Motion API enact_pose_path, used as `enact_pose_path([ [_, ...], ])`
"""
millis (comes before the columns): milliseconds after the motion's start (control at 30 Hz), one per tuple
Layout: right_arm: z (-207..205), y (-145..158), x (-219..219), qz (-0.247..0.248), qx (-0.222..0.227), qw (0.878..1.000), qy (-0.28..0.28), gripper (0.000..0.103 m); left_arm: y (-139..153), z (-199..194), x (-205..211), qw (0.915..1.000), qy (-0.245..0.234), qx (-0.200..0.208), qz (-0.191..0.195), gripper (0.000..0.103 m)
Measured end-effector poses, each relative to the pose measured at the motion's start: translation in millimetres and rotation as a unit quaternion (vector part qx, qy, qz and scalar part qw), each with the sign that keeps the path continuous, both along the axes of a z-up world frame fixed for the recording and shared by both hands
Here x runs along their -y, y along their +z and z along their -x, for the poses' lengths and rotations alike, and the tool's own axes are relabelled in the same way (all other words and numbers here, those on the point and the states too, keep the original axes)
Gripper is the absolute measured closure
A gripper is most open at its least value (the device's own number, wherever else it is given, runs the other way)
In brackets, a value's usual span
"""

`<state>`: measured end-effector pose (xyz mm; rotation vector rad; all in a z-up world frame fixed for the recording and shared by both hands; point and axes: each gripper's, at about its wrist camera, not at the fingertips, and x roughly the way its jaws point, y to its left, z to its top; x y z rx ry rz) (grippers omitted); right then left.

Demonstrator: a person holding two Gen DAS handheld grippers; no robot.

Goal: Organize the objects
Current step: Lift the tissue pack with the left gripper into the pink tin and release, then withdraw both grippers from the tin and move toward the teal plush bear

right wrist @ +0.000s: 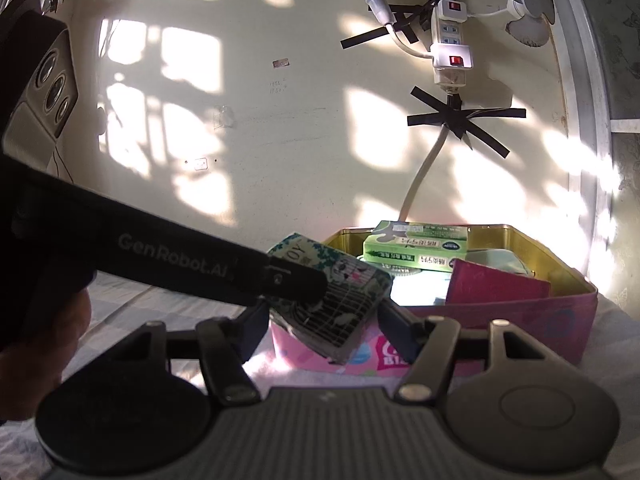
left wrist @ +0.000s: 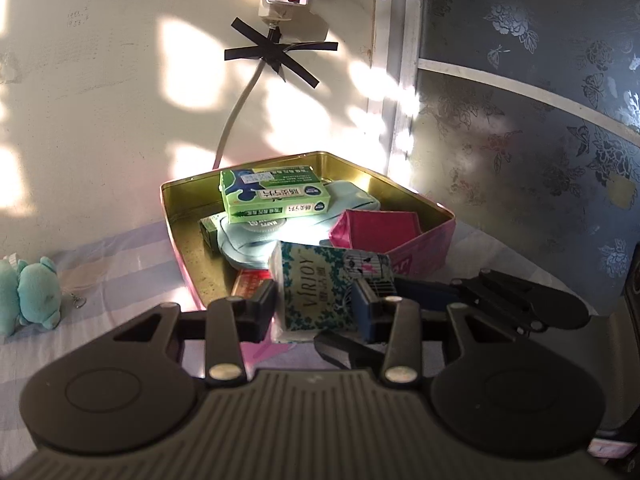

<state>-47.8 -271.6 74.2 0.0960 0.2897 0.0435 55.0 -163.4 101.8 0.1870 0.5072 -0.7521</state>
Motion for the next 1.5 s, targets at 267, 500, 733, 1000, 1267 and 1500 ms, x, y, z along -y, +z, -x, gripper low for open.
enact_pose_path([
  [267, -38, 6, 25, 0.002, 0.014, 1.0, 0.0, 0.041, 8, -30, 24, 0.9997, 0.015, 0.02, -0.006, 0.059],
  [500, -73, -2, 32, 0.007, 0.012, 1.0, 0.0, 0.041, -1, -70, 25, 0.9987, 0.043, -0.025, 0.01, 0.059],
  [733, -92, -24, 38, 0.013, -0.006, 1.0, -0.027, 0.023, -22, -87, 23, 0.9941, 0.104, -0.031, -0.002, 0.049],
  [1000, -64, -24, 42, -0.01, 0.004, 0.999, -0.048, 0.023, -22, -61, 9, 0.9883, 0.149, -0.007, -0.032, 0.045],
  [1267, -23, -22, 35, -0.022, 0.011, 0.997, -0.071, 0.023, -22, -17, -9, 0.9869, 0.156, 0.03, -0.03, 0.044],
  [1500, 9, -33, 35, -0.055, -0.017, 0.995, -0.086, 0.023, -33, 9, -12, 0.9892, 0.139, 0.033, -0.033, 0.043],
])
